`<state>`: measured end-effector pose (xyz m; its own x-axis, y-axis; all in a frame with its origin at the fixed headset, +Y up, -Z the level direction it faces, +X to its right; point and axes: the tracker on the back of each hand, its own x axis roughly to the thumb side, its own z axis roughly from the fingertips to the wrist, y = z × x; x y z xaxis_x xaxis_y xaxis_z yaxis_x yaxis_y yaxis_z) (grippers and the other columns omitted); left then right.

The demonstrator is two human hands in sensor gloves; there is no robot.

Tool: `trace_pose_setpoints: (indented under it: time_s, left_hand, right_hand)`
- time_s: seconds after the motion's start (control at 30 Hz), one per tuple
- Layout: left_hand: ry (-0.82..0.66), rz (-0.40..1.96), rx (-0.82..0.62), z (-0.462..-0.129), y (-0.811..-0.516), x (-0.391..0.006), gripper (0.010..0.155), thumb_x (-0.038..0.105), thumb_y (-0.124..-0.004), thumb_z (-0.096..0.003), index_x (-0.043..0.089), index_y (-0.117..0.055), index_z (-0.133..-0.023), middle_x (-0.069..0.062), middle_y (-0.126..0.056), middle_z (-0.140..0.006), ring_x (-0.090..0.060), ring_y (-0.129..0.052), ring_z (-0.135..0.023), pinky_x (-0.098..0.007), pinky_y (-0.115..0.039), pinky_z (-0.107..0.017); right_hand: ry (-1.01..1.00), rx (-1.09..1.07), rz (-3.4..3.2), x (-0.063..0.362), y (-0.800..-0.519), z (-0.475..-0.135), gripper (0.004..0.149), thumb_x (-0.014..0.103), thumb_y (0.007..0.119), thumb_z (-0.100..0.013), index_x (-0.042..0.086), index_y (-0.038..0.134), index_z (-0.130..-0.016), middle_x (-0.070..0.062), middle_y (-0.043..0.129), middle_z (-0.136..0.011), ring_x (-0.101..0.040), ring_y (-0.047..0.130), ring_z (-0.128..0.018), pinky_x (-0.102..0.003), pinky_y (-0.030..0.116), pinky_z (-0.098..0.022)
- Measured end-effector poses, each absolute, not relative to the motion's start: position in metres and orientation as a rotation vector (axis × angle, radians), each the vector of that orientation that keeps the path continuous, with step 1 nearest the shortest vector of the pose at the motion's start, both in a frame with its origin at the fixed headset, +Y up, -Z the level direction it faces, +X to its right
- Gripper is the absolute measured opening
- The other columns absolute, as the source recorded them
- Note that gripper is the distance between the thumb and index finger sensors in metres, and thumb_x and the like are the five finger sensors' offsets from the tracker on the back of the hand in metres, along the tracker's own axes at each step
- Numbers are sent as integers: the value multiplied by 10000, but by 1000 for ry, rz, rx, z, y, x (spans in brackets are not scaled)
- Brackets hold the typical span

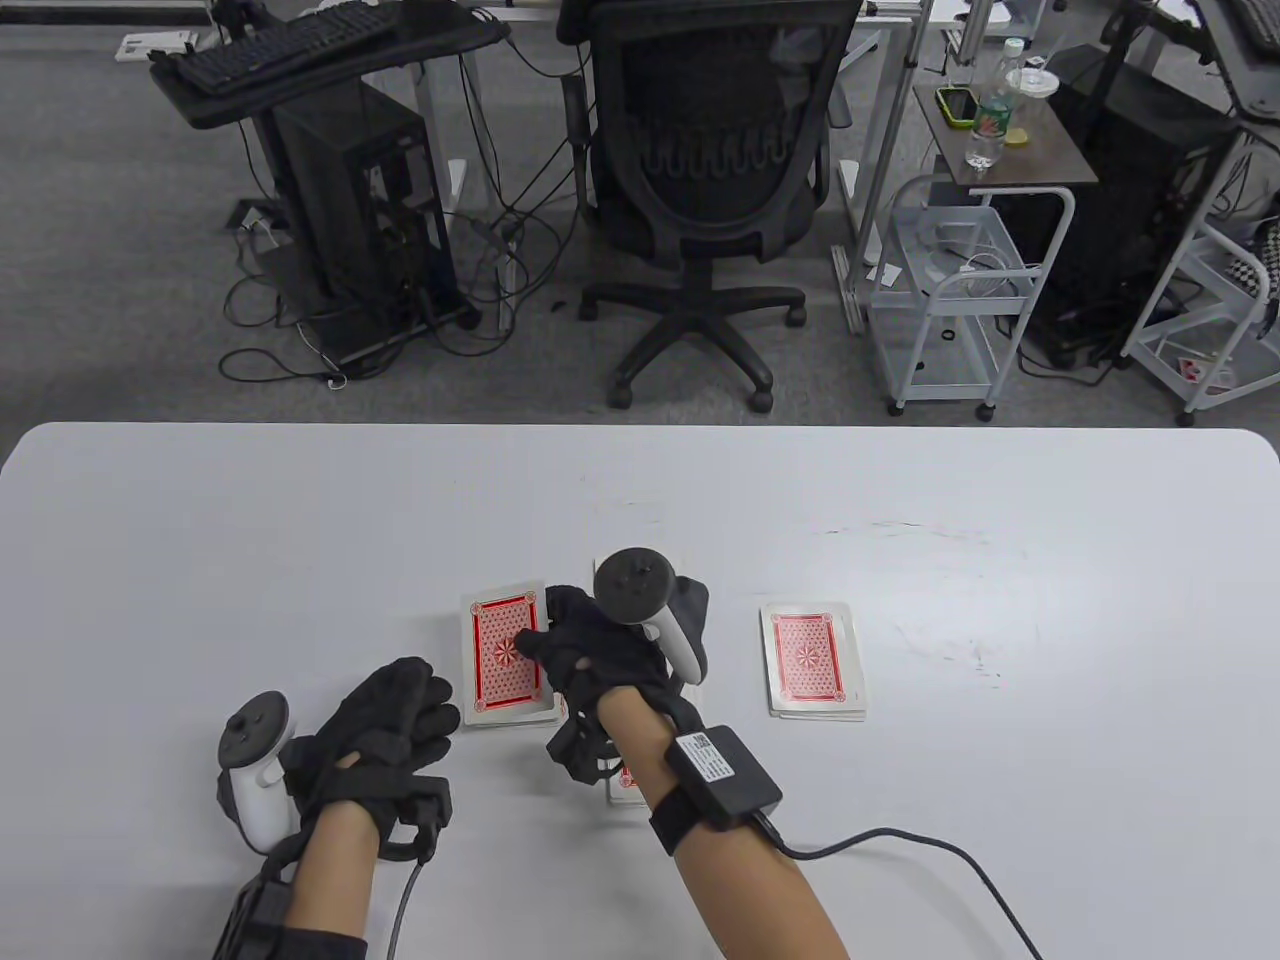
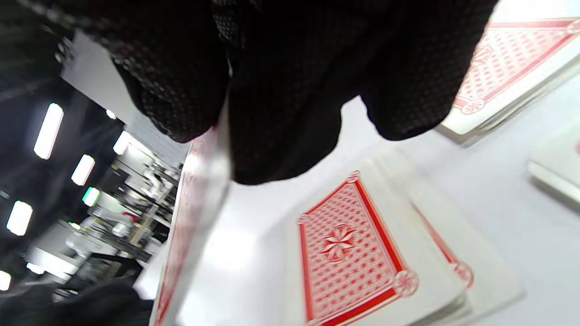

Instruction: Four-player card dealing with fan arrangement

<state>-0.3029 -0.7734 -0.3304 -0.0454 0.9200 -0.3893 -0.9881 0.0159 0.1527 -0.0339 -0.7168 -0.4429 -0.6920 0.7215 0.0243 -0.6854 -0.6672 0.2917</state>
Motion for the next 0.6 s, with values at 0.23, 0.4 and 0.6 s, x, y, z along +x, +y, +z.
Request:
trace_pose_setpoints:
  time_s: [0.23, 0.4, 0.6]
  left_hand:
    - [386, 1666, -187, -332, -774, -304, 489, 465, -766, -540, 278, -685, -985, 27, -863, -940, -282, -984, -763, -460, -841, -562]
    - [366, 1649, -200, -334, -773, -299, 486, 458, -774, -538, 278, -689, -981, 29, -867, -935, -281, -986, -760, -458, -845, -558]
    - [352, 1635, -205, -336, -774, -298, 486, 458, -778, -537, 278, -691, -980, 28, -869, -933, -280, -988, -757, -459, -844, -557]
  right_hand:
    - [431, 84, 2626, -64, -745, -465, 719, 346, 884, -498, -11, 540, -1019, -26, 856, -726, -102, 1048, -360, -480, 816, -435]
    - [372, 57, 2938, -77, -757, -469, 750, 433, 898, -482, -10, 584, -999, 22, 886, -647, -63, 1008, -255, -473, 811, -433]
    - [300, 113, 3081, -81, -758, -465, 737, 491, 878, -479, 35, 614, -995, 42, 880, -645, -64, 991, -259, -483, 794, -453]
